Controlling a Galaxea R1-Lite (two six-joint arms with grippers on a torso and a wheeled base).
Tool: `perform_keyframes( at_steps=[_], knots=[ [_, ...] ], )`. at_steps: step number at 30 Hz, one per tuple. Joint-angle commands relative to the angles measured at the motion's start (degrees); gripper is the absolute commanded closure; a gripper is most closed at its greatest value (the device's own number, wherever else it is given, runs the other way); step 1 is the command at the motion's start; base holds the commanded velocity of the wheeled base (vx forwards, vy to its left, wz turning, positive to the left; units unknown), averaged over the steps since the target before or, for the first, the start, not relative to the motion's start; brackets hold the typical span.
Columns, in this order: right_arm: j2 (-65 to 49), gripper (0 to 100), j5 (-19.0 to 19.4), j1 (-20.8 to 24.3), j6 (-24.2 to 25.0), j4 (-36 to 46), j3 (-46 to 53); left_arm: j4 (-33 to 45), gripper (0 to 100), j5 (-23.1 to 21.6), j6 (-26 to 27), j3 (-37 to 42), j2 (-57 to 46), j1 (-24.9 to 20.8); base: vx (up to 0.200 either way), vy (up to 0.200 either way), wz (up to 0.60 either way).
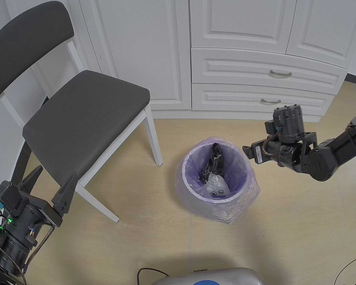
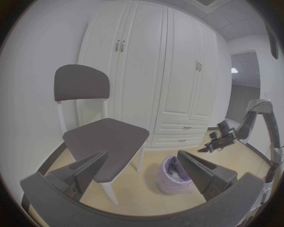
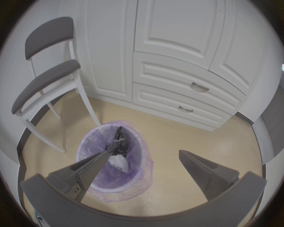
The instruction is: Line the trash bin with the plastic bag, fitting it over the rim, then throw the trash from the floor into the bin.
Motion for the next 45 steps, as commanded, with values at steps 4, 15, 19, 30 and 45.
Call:
perform_keyframes(
  at_steps=[4, 15, 19, 30, 45],
  knots=[
    [-16.98, 0, 0.23, -5.40, -0.32, -9.79, 9.83, 15.63, 0, -0.52, -1.53, -14.26, -10.39, 9.79, 0.000, 0.000, 0.00],
    [-33.94, 0, 0.15, -6.54, -0.59, -6.63, 5.43, 47.10, 0, -1.14, -1.62, -32.37, -19.36, 10.41, 0.000, 0.000, 0.00],
    [-45.28, 0, 0.15, -6.54, -0.32, 7.17, 4.82, 52.28, 0, -1.14, -1.53, -35.18, -23.22, 10.41, 0.000, 0.000, 0.00],
    [-63.03, 0, -2.23, -13.58, -0.32, 9.19, 14.57, 59.40, 0, -3.25, -1.71, -36.06, -33.07, 10.32, 0.000, 0.000, 0.00],
    [-99.68, 0, -2.31, -18.59, -0.67, 30.38, 29.69, 66.17, 0, -2.63, -5.75, -27.00, -54.86, 10.05, 0.000, 0.000, 0.00]
  ],
)
